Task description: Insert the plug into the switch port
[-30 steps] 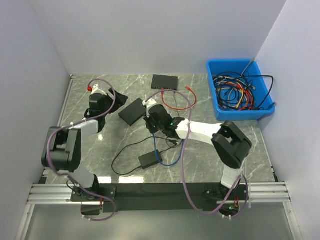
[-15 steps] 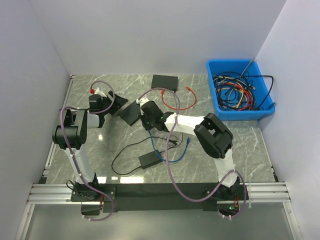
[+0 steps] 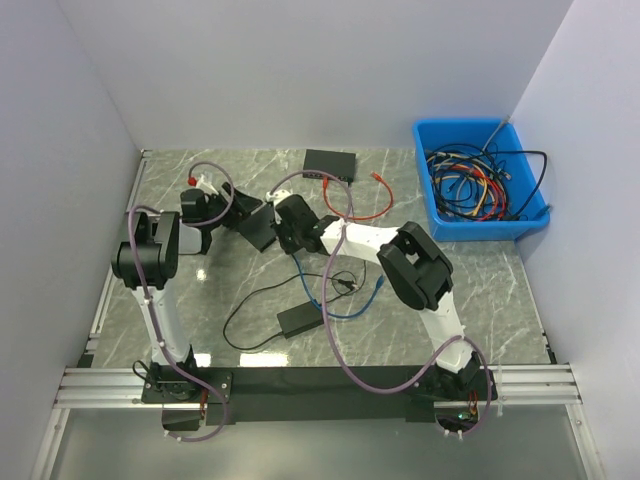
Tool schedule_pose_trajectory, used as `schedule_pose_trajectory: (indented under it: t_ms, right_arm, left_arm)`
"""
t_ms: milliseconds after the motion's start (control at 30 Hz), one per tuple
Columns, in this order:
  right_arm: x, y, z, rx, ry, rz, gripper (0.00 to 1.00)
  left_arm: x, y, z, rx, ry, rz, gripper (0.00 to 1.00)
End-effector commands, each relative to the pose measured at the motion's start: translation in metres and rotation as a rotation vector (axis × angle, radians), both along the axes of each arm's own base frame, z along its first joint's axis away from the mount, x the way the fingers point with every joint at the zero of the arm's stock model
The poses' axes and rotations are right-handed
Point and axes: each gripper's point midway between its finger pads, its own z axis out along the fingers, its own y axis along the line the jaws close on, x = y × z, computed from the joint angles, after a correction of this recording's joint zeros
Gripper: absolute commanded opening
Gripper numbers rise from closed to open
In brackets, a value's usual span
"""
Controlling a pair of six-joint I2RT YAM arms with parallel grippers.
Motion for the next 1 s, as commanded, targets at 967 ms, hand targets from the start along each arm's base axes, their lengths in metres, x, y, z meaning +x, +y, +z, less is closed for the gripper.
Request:
schedule_pose_trajectory:
  t_ms: [967]
  right_arm:
    - [0.02, 0.029, 0.024, 0.043, 0.002, -0.008, 0.0]
  left_arm:
    - [0.007, -0.021, 0.008, -0.031, -0.08, -0.129, 0.77]
